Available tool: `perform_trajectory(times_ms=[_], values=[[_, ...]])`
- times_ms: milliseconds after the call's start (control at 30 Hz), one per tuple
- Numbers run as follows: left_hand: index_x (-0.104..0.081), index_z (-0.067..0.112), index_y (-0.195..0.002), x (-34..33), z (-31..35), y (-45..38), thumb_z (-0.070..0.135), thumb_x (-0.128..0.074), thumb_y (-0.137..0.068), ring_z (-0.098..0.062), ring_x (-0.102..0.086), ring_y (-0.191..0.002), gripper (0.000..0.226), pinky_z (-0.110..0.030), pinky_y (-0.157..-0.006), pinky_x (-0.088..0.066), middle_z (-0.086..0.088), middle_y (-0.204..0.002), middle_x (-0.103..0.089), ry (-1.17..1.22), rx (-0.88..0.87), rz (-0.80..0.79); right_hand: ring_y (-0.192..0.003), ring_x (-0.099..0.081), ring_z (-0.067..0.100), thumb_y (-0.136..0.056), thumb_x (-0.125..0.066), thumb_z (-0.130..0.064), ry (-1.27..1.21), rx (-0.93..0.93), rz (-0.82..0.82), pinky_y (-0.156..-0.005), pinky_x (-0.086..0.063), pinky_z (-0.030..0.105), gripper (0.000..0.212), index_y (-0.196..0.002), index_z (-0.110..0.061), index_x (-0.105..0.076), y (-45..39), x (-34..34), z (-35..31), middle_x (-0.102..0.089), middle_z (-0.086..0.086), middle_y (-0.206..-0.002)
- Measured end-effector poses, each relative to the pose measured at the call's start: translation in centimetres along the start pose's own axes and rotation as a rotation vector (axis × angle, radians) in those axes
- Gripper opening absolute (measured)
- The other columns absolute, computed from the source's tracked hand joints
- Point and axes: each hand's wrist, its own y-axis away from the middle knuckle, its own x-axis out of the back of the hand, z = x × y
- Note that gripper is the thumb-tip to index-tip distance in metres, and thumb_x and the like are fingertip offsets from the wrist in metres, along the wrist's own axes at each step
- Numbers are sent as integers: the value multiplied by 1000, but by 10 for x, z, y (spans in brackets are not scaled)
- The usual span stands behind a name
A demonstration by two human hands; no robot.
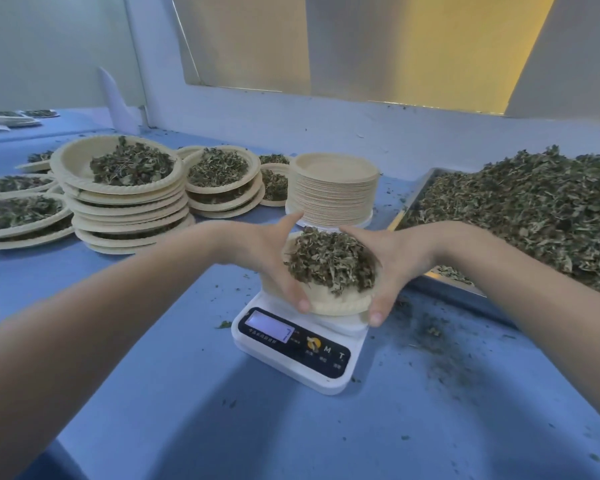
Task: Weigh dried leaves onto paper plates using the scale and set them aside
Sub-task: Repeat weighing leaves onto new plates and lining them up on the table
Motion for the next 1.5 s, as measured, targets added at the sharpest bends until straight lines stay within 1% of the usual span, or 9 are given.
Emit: perform_trajectory(times_ms=[233,333,467,567,767,967,1067,1233,1500], values=[[12,40,-147,8,-3,2,46,-91,-36,-9,-11,-143,151,-36,-116,-17,14,-158,-1,73,-52,83,-142,-3,0,-29,-88,-62,8,94,145,-118,-9,32,155,-148,-40,9,-10,7,4,4,-23,-156],[9,39,-147,28,-8,17,48,-88,-33,-3,-15,-138,150,-25,-107,-18,13,-157,-6,49,-37,159,-136,-7,-10,-31,-88,-62,30,160,193,-114,-11,25,148,-147,-43,3,-15,20,-11,2,-29,-152],[8,42,-147,58,-22,47,55,-89,-31,-9,-18,-140,152,-21,-99,-19,7,-157,-13,-14,37,239,-143,-13,4,-31,-89,-61,7,227,181,-119,-17,37,150,-149,-40,0,-29,45,-49,-8,-20,-157],[4,50,-144,83,-38,72,64,-82,-27,-9,-18,-141,145,-25,-102,-19,13,-156,-16,-77,89,291,-144,-14,6,-34,-89,-62,58,276,185,-118,-17,36,147,-149,-41,0,-41,63,-80,-7,-19,-157],[2,50,-144,132,-79,138,61,-82,-24,-3,-22,-137,147,-25,-107,-20,19,-152,-23,-53,194,382,-128,-37,-7,-33,-87,-57,103,433,188,-109,-29,24,126,-141,-41,-24,-74,98,-163,-38,-29,-140],[-1,44,-147,158,-153,205,43,-93,-36,2,-28,-119,145,-21,-99,-21,13,-145,-36,21,331,483,-139,-26,8,-30,-84,-64,286,515,157,-116,-22,35,142,-149,-33,-13,-132,110,-279,-26,-15,-152],[-1,44,-147,167,-192,228,40,-92,-35,3,-27,-118,145,-23,-98,-21,10,-152,-27,79,383,557,-142,-20,10,-32,-86,-59,329,526,119,-117,-19,36,146,-151,-32,-6,-166,111,-329,-18,-12,-157],[2,40,-149,183,-266,241,46,-89,-34,-5,-19,-139,146,-27,-109,-20,12,-157,-14,128,451,590,-146,-9,15,-37,-89,-52,436,451,63,-117,-17,39,152,-149,-34,12,-233,103,-396,-4,-8,-160],[13,36,-147,181,-355,174,52,-91,-34,-15,-17,-143,154,-32,-113,-21,5,-157,-11,125,456,589,-145,-13,23,-46,-92,-44,728,238,49,-114,-26,44,158,-140,-31,36,-328,81,-420,-7,0,-160]])
